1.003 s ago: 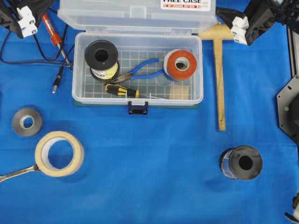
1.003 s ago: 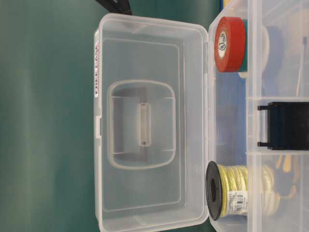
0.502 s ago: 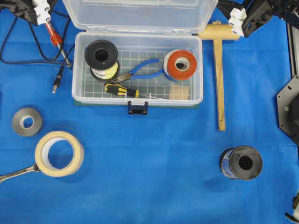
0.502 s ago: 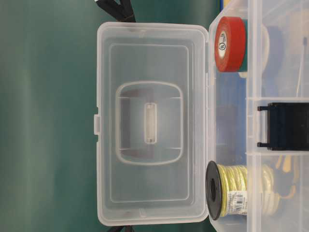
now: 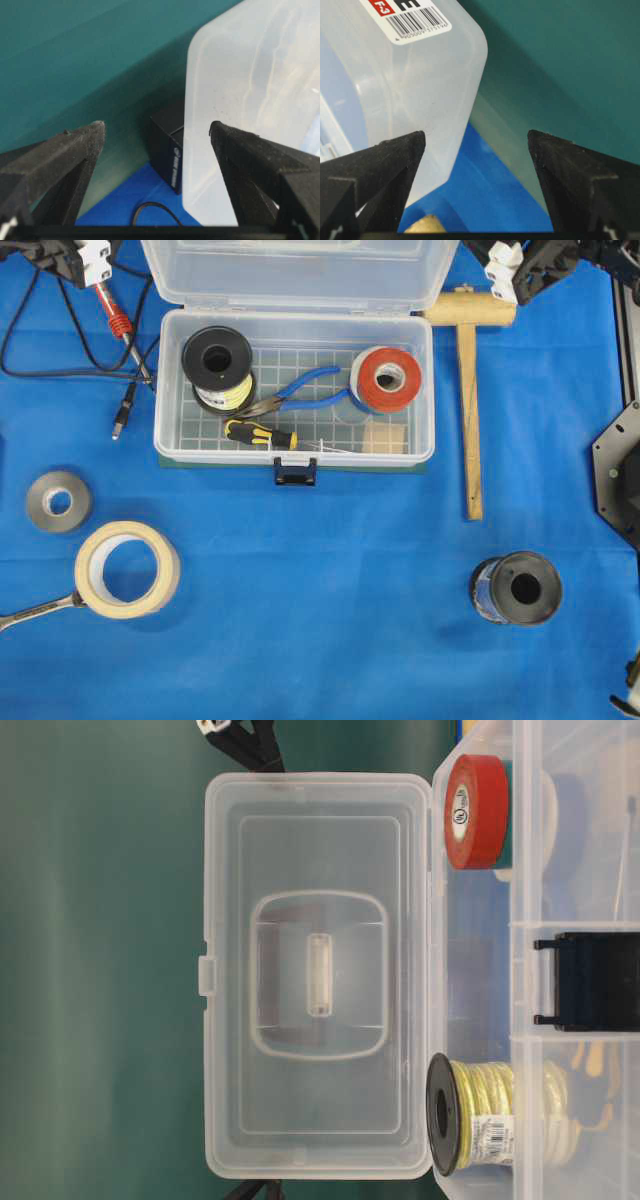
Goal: Open the tool box with both arms.
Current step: 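Push the lid fully back past vertical with both grippers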
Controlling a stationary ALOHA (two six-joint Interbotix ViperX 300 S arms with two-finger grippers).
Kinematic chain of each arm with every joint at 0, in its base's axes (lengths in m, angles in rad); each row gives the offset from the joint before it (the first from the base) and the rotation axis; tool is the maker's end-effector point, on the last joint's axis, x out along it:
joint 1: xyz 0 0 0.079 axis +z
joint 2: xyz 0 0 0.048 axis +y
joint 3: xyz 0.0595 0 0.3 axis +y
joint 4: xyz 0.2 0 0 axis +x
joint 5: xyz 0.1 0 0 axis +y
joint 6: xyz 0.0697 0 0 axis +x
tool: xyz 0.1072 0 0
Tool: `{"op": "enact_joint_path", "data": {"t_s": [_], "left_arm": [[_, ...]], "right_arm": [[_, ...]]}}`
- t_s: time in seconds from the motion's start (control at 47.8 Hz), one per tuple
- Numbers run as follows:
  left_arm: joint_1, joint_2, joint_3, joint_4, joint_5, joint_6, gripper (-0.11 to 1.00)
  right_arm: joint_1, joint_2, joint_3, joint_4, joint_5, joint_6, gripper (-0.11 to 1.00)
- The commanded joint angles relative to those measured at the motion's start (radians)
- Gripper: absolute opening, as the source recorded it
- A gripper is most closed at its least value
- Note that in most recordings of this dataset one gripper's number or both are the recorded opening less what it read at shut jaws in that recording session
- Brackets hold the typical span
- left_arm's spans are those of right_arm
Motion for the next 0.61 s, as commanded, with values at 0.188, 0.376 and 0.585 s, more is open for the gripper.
{"op": "enact_joint_path", "data": {"t_s": [0.188, 0.376, 0.585], "left_arm": [[0.006, 0.052, -0.06, 0.003, 0.009, 0.002, 0.91], [0.034, 0.072, -0.071, 0.003, 0.037, 0.002, 0.91], [0.063, 0.051, -0.049, 0.003, 0.06, 0.003, 0.91]], "right_arm": [[-0.029, 0.046, -0.052, -0.002, -0.006, 0.002, 0.85], [-0.049, 0.06, -0.058, -0.002, -0.005, 0.002, 0.85], [-0.071, 0.035, -0.04, -0.002, 0.017, 0.002, 0.85]]}}
